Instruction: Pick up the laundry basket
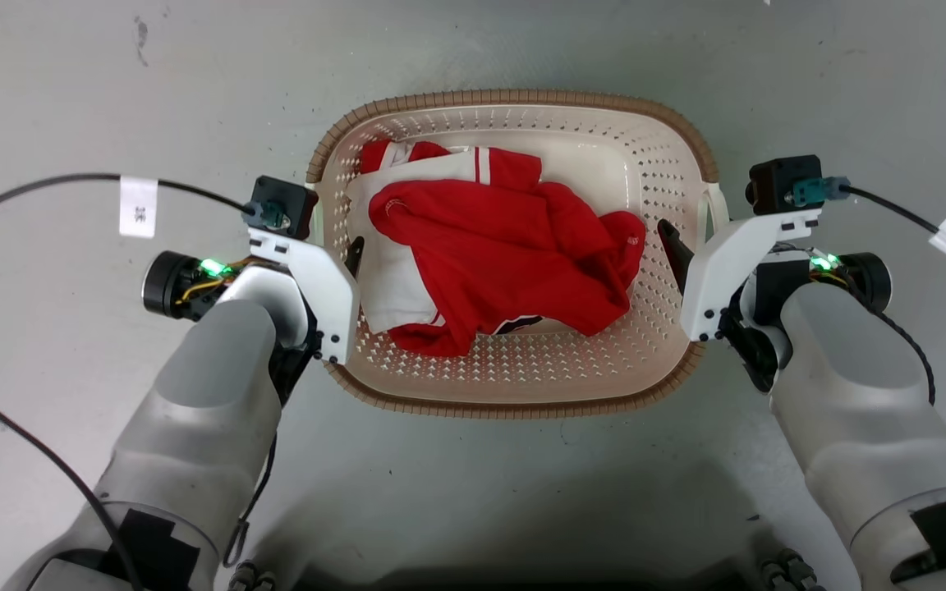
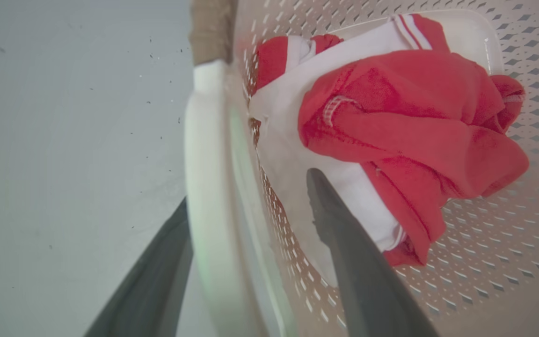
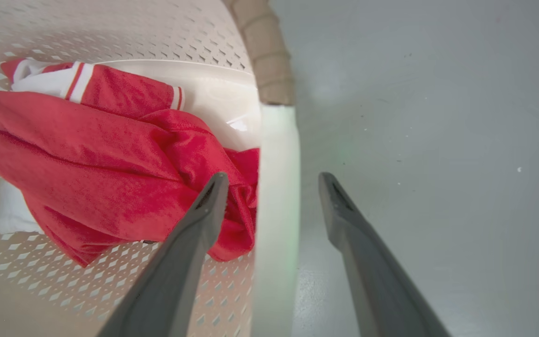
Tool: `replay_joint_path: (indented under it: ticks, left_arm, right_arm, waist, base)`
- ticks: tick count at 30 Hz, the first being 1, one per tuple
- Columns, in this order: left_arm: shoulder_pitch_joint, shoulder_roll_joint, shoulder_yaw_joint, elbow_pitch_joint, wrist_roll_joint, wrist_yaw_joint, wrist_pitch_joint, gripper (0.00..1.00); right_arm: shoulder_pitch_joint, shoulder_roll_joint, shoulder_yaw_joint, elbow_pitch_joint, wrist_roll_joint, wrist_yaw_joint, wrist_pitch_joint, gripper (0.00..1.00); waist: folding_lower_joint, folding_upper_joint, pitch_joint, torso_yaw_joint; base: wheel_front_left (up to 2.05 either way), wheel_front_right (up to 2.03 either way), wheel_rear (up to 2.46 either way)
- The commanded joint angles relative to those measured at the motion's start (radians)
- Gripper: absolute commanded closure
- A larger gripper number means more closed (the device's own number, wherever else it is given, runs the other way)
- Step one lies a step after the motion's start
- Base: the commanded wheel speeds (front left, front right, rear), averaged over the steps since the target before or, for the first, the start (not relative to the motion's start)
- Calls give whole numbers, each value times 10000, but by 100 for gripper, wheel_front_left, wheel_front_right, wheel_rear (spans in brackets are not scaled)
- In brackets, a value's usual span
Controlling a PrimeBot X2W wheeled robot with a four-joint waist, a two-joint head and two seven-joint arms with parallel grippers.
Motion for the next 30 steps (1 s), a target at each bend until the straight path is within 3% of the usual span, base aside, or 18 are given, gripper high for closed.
replay_joint_path:
  ticks: [1, 8, 18, 19, 20, 21, 30]
  left_arm:
    - [-149, 168, -309, -133, -316, -17, 215, 0]
    - [-257, 628, -1507, -482, -1753, -19, 1114, 0]
    - [-388, 944, -2491, -580, -2808, -19, 1055, 0]
    - [-411, 939, -2592, -572, -2898, -19, 1059, 15]
    - [-426, 933, -2683, -576, -2990, -19, 1032, 64]
    - [-409, 903, -2823, -634, -3082, -19, 1033, 100]
    - [-423, 1136, -3715, -773, -4013, 0, 1185, 100]
  right_arm:
    - [-294, -4, 68, 240, 105, -7, 68, 0]
    - [-715, -4, 220, 933, 241, -7, 41, 0]
    - [-866, -4, 485, 1217, 405, -7, -110, 0]
    - [-863, 2, 518, 1232, 444, -8, -103, 1]
    - [-870, 8, 549, 1245, 466, -8, -89, 89]
    - [-883, 20, 600, 1254, 498, -8, -78, 100]
    - [-861, -12, 930, 1325, 528, -5, -55, 100]
  waist:
    - [-2, 0, 94, 9]
    - [-2, 0, 319, 25]
    - [-2, 0, 511, 71]
    - [-2, 0, 520, 92]
    - [-2, 0, 529, 108]
    - [-2, 0, 534, 119]
    - [-2, 0, 411, 138]
  base:
    - [0, 0, 0]
    - [0, 0, 0]
    - [0, 0, 0]
    - [0, 0, 0]
    - [0, 0, 0]
    - [0, 0, 0]
    - [0, 0, 0]
